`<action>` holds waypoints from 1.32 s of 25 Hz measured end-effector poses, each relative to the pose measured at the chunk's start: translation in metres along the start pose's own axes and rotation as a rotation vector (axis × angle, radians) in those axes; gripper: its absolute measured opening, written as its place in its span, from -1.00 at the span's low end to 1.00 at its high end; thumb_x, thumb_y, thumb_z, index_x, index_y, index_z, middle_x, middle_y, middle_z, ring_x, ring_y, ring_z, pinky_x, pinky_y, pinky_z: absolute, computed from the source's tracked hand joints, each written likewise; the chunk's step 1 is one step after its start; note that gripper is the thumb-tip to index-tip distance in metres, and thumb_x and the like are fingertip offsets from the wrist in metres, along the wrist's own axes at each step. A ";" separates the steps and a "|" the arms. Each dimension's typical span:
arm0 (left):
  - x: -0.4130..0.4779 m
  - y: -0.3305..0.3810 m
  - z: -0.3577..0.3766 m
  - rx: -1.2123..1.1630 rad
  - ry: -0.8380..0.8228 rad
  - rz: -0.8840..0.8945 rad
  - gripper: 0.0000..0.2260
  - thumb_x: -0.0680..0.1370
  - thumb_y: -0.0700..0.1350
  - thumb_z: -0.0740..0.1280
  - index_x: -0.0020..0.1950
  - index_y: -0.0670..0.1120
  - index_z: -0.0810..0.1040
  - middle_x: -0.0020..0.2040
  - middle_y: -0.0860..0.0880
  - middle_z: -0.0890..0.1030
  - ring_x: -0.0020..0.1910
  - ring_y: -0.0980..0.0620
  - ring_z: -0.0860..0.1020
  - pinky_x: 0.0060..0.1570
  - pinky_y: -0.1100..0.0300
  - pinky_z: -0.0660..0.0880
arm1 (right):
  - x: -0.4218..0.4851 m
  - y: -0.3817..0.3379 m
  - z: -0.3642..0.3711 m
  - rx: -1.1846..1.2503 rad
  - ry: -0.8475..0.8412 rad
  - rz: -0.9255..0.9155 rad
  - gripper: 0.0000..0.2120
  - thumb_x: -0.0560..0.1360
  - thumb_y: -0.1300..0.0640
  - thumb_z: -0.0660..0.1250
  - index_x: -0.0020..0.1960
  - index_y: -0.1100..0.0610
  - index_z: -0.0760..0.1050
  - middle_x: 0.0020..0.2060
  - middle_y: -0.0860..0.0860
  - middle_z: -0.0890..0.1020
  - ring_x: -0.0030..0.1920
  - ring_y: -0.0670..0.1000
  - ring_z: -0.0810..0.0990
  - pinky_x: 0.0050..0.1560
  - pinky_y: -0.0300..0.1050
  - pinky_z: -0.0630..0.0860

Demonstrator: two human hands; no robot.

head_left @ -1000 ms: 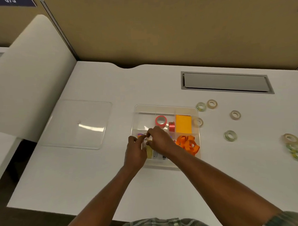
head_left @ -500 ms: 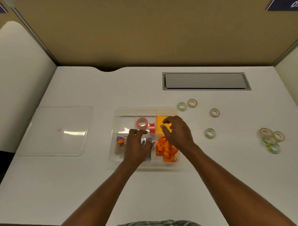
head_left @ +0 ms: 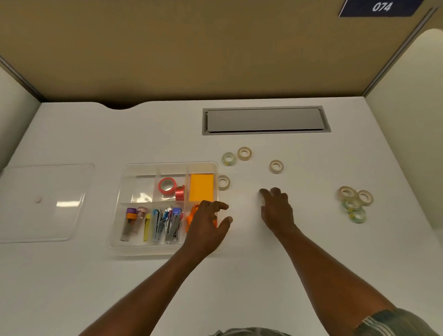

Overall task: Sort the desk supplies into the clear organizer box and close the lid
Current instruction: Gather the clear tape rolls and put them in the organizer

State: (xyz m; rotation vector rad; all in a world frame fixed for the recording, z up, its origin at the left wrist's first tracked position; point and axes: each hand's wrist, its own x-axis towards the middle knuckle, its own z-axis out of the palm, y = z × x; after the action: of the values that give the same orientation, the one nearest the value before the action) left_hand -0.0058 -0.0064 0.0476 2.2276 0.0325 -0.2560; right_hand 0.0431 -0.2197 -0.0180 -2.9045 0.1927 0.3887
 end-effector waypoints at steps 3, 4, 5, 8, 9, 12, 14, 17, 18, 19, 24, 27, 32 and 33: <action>-0.002 0.011 0.013 -0.103 -0.009 -0.069 -0.72 0.53 0.03 0.41 0.22 0.04 0.56 0.08 0.06 0.54 -0.03 0.10 0.55 -0.04 0.25 0.52 | 0.003 -0.001 -0.012 0.368 0.029 0.004 -0.63 0.53 0.06 0.36 0.31 0.07 0.44 0.14 0.07 0.57 0.12 0.12 0.55 0.05 -0.03 0.53; -0.001 0.017 0.017 -0.189 -0.014 -0.139 -0.70 0.54 0.06 0.39 0.24 0.04 0.54 0.07 0.06 0.56 -0.02 0.09 0.58 -0.04 0.20 0.57 | 0.001 -0.006 -0.019 0.584 -0.018 0.018 -0.65 0.49 -0.01 0.42 0.22 0.05 0.48 0.05 0.01 0.63 0.05 0.07 0.60 -0.01 -0.07 0.55; 0.001 0.023 0.021 -0.308 -0.020 -0.238 -0.66 0.55 0.12 0.36 0.28 0.04 0.52 0.07 0.05 0.58 -0.01 0.06 0.60 -0.03 0.12 0.61 | -0.001 -0.013 -0.028 0.792 -0.099 0.024 -0.69 0.45 -0.07 0.46 0.12 0.01 0.51 -0.03 -0.06 0.66 -0.01 0.02 0.64 -0.10 -0.13 0.55; 0.012 0.037 0.028 -0.765 -0.028 -0.568 -0.62 0.58 0.21 0.25 0.26 -0.01 0.50 0.09 -0.09 0.61 0.01 -0.10 0.66 -0.08 -0.03 0.65 | -0.009 -0.033 -0.047 1.001 -0.348 -0.154 -0.76 0.40 -0.16 0.45 -0.04 -0.05 0.56 -0.10 -0.12 0.71 -0.04 -0.11 0.68 -0.14 -0.21 0.53; 0.016 0.040 0.028 -0.895 -0.018 -0.627 -0.63 0.60 0.20 0.22 0.22 -0.04 0.54 0.07 -0.14 0.63 -0.02 -0.15 0.67 -0.14 -0.03 0.65 | -0.011 -0.037 -0.049 0.970 -0.390 -0.243 -0.77 0.40 -0.17 0.45 -0.04 -0.06 0.57 -0.09 -0.14 0.71 -0.02 -0.16 0.67 -0.09 -0.20 0.53; 0.024 0.039 0.025 -1.041 0.043 -0.645 -0.63 0.65 0.10 0.20 0.21 -0.16 0.56 -0.12 -0.16 0.65 -0.23 -0.13 0.65 -0.34 0.06 0.59 | -0.009 -0.045 -0.053 0.860 -0.434 -0.369 -0.79 0.41 -0.19 0.43 -0.06 -0.10 0.63 -0.07 -0.21 0.70 0.06 -0.21 0.63 0.06 -0.12 0.55; 0.026 0.035 0.022 -1.031 0.088 -0.656 -0.64 0.66 0.08 0.18 0.22 -0.18 0.53 -0.22 -0.16 0.61 -0.35 -0.07 0.58 -0.40 0.12 0.52 | -0.001 -0.048 -0.050 0.927 -0.390 -0.323 -0.78 0.44 -0.20 0.39 -0.07 -0.08 0.64 -0.13 -0.18 0.70 -0.02 -0.17 0.65 0.03 -0.09 0.55; 0.020 0.026 0.014 -0.986 0.110 -0.704 -0.67 0.63 0.13 0.20 0.16 -0.11 0.53 -0.19 -0.17 0.61 -0.37 -0.05 0.54 -0.41 0.16 0.45 | 0.019 -0.052 -0.037 0.713 -0.133 -0.216 -0.75 0.52 -0.09 0.36 0.15 -0.05 0.57 -0.04 -0.10 0.67 0.04 -0.01 0.64 0.00 -0.08 0.53; 0.016 0.022 0.011 -0.970 0.106 -0.719 -0.67 0.63 0.14 0.21 0.13 -0.10 0.55 -0.19 -0.17 0.62 -0.37 -0.04 0.54 -0.41 0.17 0.45 | 0.027 -0.053 -0.031 0.534 -0.111 -0.231 -0.65 0.53 -0.07 0.35 0.30 -0.05 0.50 0.05 -0.02 0.64 0.09 0.05 0.62 0.03 -0.06 0.52; 0.012 0.019 0.008 -0.955 0.100 -0.725 -0.66 0.62 0.16 0.21 0.10 -0.09 0.57 -0.20 -0.17 0.63 -0.37 -0.04 0.54 -0.40 0.16 0.45 | 0.034 -0.054 -0.025 0.367 -0.131 -0.252 -0.55 0.55 -0.06 0.33 0.42 -0.06 0.40 0.14 0.06 0.58 0.14 0.11 0.59 0.08 -0.02 0.51; -0.009 0.005 -0.008 -0.958 0.108 -0.700 -0.55 0.63 0.22 0.13 0.10 -0.12 0.58 -0.26 -0.17 0.64 -0.42 -0.04 0.52 -0.41 0.16 0.40 | 0.056 -0.075 0.000 -0.017 -0.151 -0.352 -0.51 0.59 0.03 0.23 0.51 -0.05 0.27 0.22 0.18 0.44 0.16 0.22 0.54 0.09 0.05 0.51; -0.017 -0.008 -0.020 -1.001 0.114 -0.706 -0.50 0.64 0.23 0.08 0.18 -0.14 0.57 -0.23 -0.18 0.62 -0.44 -0.02 0.50 -0.42 0.17 0.35 | 0.050 -0.073 0.011 -0.028 -0.026 -0.338 -0.65 0.60 0.16 0.22 0.38 0.08 0.41 0.18 0.17 0.43 0.10 0.19 0.52 0.03 0.02 0.52; -0.014 -0.030 -0.051 -1.077 0.164 -0.720 -0.52 0.66 0.15 0.04 0.10 -0.22 0.54 -0.26 -0.19 0.59 -0.43 -0.01 0.44 -0.45 0.20 0.30 | 0.039 -0.055 0.015 0.255 0.091 -0.174 -0.78 0.56 0.16 0.27 0.14 0.24 0.53 0.13 0.19 0.51 0.08 0.18 0.55 0.02 -0.01 0.52; -0.012 -0.034 -0.057 -1.061 0.191 -0.727 -0.53 0.66 0.14 0.04 0.05 -0.22 0.54 -0.27 -0.18 0.59 -0.44 0.00 0.42 -0.46 0.21 0.29 | 0.037 -0.055 0.011 0.381 0.121 -0.094 -0.78 0.54 0.12 0.31 0.08 0.25 0.56 0.08 0.19 0.57 0.06 0.18 0.58 0.01 -0.04 0.50</action>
State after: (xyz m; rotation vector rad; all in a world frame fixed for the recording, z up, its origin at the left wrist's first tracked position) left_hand -0.0112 0.0602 0.0574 1.0973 0.8789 -0.3120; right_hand 0.0845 -0.1672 -0.0288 -2.5493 0.1311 0.1407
